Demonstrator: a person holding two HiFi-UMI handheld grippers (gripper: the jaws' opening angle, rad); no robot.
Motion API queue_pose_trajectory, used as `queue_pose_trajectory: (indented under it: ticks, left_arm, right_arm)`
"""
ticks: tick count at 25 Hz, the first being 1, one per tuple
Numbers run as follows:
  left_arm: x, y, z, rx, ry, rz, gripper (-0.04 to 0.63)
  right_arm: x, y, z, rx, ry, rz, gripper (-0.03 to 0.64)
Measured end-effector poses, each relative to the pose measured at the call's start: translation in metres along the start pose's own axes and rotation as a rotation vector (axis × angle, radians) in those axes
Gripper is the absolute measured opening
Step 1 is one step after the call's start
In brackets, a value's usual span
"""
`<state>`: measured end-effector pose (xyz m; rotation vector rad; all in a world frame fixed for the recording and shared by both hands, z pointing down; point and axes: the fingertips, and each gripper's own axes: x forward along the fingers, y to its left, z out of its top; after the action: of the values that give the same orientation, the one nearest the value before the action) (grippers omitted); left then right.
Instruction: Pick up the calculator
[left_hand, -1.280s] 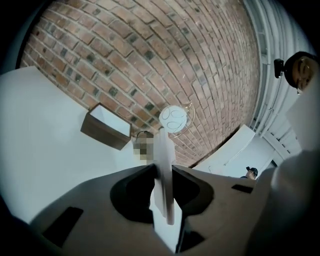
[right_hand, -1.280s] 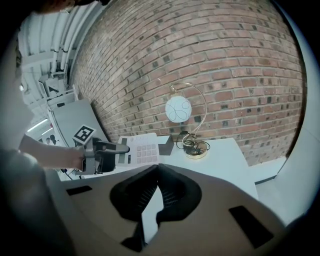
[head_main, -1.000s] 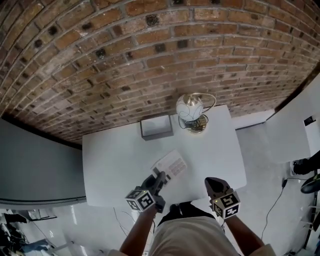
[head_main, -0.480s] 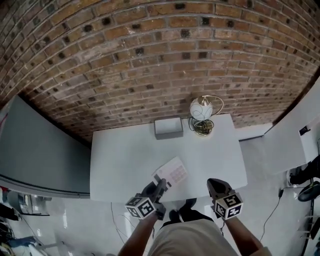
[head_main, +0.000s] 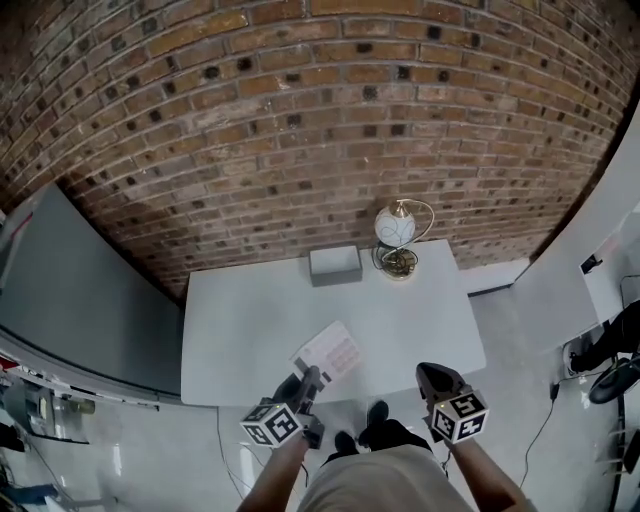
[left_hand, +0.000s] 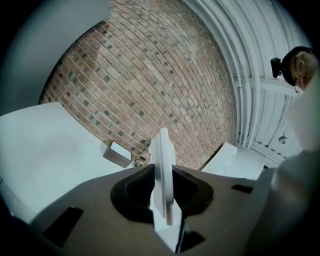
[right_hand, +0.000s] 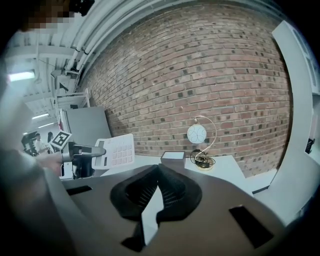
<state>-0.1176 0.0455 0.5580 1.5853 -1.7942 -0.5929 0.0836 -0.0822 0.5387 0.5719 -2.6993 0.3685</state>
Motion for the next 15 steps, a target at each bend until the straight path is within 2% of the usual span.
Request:
queue_pose_trajectory:
  ticks: [8, 15]
  left_arm:
    - [-0.029, -0.015, 0.005, 0.019, -0.049, 0.01, 0.095]
    - [-0.033, -0.044, 0.006, 0.004, -0.107, 0.005, 0.095]
  right_arm:
    - [-0.031, 0.0, 0.013, -0.052, -0.058, -0.008, 0.012]
    - [-0.048, -0.019, 0.031, -0.086, -0.086, 0.04, 0.012]
